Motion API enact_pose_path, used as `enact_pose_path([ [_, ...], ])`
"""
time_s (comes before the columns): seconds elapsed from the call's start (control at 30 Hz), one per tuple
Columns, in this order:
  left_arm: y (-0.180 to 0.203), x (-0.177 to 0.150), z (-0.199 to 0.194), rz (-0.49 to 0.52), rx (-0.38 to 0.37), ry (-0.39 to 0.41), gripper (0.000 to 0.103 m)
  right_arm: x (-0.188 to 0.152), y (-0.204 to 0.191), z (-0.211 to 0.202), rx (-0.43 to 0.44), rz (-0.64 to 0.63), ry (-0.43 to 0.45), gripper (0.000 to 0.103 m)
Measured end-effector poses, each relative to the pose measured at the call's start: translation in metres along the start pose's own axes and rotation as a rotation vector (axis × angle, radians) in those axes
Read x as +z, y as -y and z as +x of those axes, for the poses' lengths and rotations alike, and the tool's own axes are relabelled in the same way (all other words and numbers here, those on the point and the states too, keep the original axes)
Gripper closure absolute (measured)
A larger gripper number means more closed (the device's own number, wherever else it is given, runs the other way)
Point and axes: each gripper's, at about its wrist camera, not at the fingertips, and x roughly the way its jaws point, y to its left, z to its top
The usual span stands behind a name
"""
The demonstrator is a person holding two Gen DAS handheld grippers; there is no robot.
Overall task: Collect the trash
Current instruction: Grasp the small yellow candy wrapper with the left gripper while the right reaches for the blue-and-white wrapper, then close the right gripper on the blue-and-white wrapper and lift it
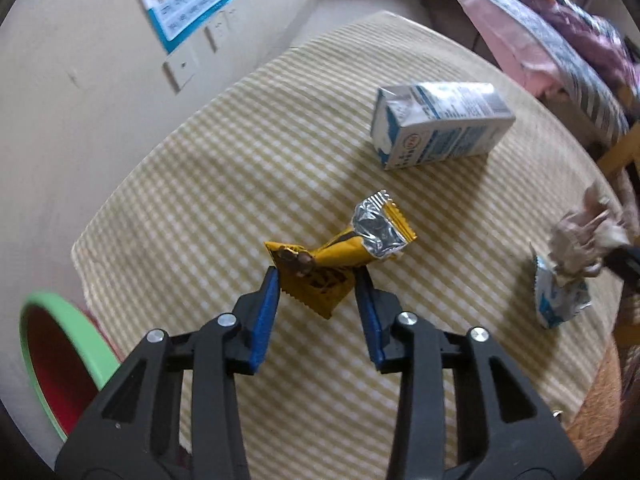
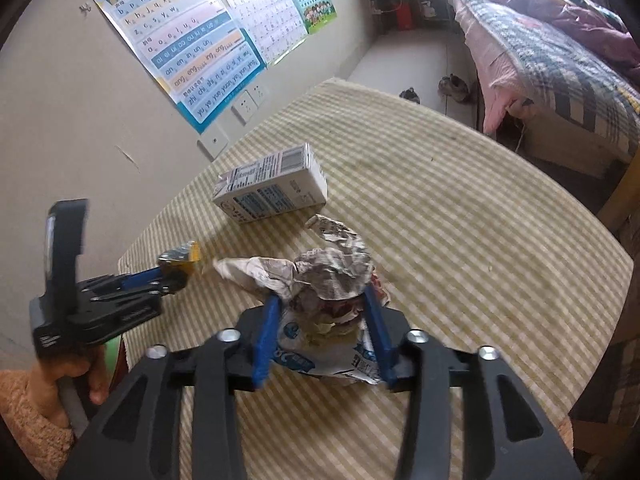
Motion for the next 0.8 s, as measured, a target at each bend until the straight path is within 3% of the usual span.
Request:
enact_pose_path([
  [0.2,-0.011,-0.028,-0.026,-0.067,0.021,0.013,0.066,0.000,0.000,0.000,0.001,0.008,-0.006,0.040],
  [0.43,-0.017,-0.063,-0.033,-0.157,0.011,0.001,0.065,0.003,0.003,-0.007,-0.017,0.019,0.011,0.038],
  [0.8,-0.015,-0.086,-0.035,-0.181,-0.032,0.001,0.065,-0.006,0.000,-0.021,-0.051,0.008,0.011,0.037],
])
